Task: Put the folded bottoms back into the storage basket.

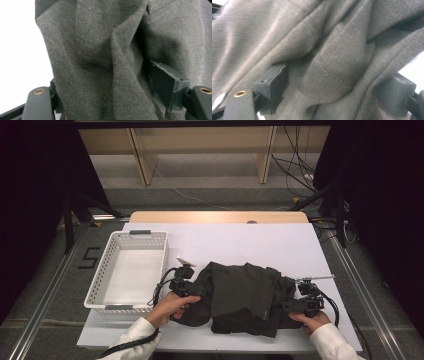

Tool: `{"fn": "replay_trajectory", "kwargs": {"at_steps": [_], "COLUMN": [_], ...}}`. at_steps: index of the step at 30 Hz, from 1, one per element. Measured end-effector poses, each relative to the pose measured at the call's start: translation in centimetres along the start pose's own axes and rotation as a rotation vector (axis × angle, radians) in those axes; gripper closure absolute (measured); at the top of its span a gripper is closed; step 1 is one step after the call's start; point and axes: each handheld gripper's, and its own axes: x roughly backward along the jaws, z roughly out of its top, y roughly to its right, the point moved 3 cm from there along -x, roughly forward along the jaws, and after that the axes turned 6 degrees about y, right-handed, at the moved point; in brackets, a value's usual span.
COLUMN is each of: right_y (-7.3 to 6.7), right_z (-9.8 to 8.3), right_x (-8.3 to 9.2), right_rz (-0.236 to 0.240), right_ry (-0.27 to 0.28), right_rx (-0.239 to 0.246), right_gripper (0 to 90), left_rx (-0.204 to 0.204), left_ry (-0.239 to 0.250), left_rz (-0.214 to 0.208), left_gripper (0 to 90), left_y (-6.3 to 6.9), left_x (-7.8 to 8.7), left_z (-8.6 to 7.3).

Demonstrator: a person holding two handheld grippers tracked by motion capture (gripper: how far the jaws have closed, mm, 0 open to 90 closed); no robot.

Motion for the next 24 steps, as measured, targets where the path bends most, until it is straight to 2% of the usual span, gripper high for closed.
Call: {"fn": "replay_trajectory", "kwargs": {"at_steps": [3, 5, 8, 16, 18, 20, 24], "right_y": [0.1, 0.1, 0.1, -0.3, -0.4, -0.5, -0.7], "right_z": [0.2, 0.3, 0.4, 0.9, 1.0, 1.0, 1.2], "right_x": [0.4, 0.5, 0.7, 0.6, 0.5, 0.3, -1.0], "right_rz": [0.015, 0.033, 0.045, 0.06, 0.068, 0.06, 0.001], "right_ry": [0.022, 0.03, 0.043, 0.053, 0.053, 0.048, 0.01], "right_rx": [-0.015, -0.038, -0.045, -0.04, -0.041, -0.032, 0.004], "right_gripper": [19.0, 18.9, 18.2, 15.8, 15.3, 14.9, 13.1], "left_rx": [0.028, 0.023, 0.017, -0.001, 0.011, 0.007, 0.003], "left_ry": [0.015, 0.013, 0.007, -0.005, -0.002, -0.014, -0.065], "left_rz": [-0.053, -0.049, -0.047, -0.055, -0.063, -0.053, -0.032], "left_gripper": [26.8, 26.2, 26.3, 24.4, 23.6, 21.8, 17.0], "left_y": [0.0, 0.1, 0.3, 1.1, 1.1, 1.1, 1.0], "left_x": [0.6, 0.5, 0.5, 0.6, 0.6, 0.1, -1.6], "left_z": [0.2, 0.2, 0.2, 0.5, 0.7, 0.7, 0.3]}}
